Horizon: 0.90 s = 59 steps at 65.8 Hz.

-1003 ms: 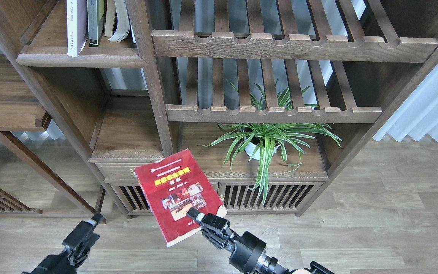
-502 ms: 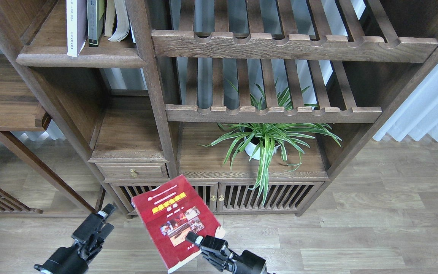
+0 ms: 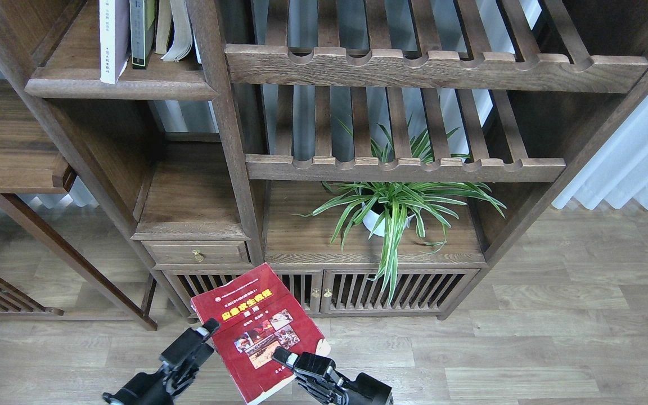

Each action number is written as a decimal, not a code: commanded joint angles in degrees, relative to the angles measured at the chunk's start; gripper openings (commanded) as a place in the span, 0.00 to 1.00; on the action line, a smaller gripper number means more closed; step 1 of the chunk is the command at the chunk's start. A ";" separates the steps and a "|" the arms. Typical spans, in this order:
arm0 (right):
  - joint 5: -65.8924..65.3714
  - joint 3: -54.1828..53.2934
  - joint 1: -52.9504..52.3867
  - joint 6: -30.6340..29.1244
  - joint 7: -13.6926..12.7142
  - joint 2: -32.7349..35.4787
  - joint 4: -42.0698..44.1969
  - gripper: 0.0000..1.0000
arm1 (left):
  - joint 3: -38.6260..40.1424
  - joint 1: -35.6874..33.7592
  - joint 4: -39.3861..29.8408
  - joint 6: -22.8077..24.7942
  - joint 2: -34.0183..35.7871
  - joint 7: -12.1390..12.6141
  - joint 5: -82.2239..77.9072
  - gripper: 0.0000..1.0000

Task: Organize books on shelf
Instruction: 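Lower the red book and grasp it with the left gripper too, then carry the red book with the left gripper up to the top shelf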

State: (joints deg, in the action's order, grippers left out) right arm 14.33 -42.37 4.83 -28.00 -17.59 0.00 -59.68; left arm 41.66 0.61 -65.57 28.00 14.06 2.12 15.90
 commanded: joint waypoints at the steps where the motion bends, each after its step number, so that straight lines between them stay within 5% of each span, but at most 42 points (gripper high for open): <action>1: 0.00 0.01 0.00 0.00 0.02 0.00 0.00 0.06 | -0.35 -0.96 1.32 0.00 -2.11 -0.01 0.01 0.66; 19: 0.00 0.01 0.00 0.00 0.02 0.00 0.00 0.06 | -0.70 -1.22 3.08 0.00 -3.25 3.77 0.09 0.48; 34: 0.00 0.01 0.00 0.00 0.02 0.00 0.00 0.06 | 0.36 -0.96 4.58 0.00 -5.10 5.18 0.44 0.11; 44: 0.00 0.01 0.00 0.00 0.02 0.00 -0.09 0.10 | 0.88 -1.13 4.40 0.00 -5.62 6.14 0.44 0.07; 46: -0.09 0.10 0.00 0.00 0.02 0.00 -0.18 0.16 | 1.32 -1.13 4.40 0.00 -5.54 6.14 0.44 0.07; 49: -0.18 0.45 0.00 0.00 0.02 0.00 -0.18 0.40 | 2.11 -1.13 4.14 0.00 -5.45 6.14 0.53 0.07; 50: -0.61 0.62 -0.08 0.00 -0.07 0.00 -0.18 0.62 | 2.64 -1.13 4.14 0.00 -5.36 6.14 0.45 0.07; 51: -0.88 0.62 -0.08 0.00 -0.07 0.00 -0.18 0.73 | 2.82 -1.13 4.14 0.00 -5.27 6.14 0.44 0.07; 52: -1.49 0.54 -0.26 0.00 0.02 0.00 -0.09 0.98 | 3.34 -1.13 4.05 0.00 -5.10 6.23 0.44 0.07; 59: -2.64 -0.26 -0.70 0.00 0.63 0.00 -0.35 1.00 | 5.62 -1.13 3.70 0.00 -3.61 6.32 0.44 0.06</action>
State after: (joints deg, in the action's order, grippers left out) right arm 12.78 -41.97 4.58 -27.99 -17.45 -0.03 -59.90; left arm 44.71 -0.52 -61.58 28.01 8.84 8.39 16.34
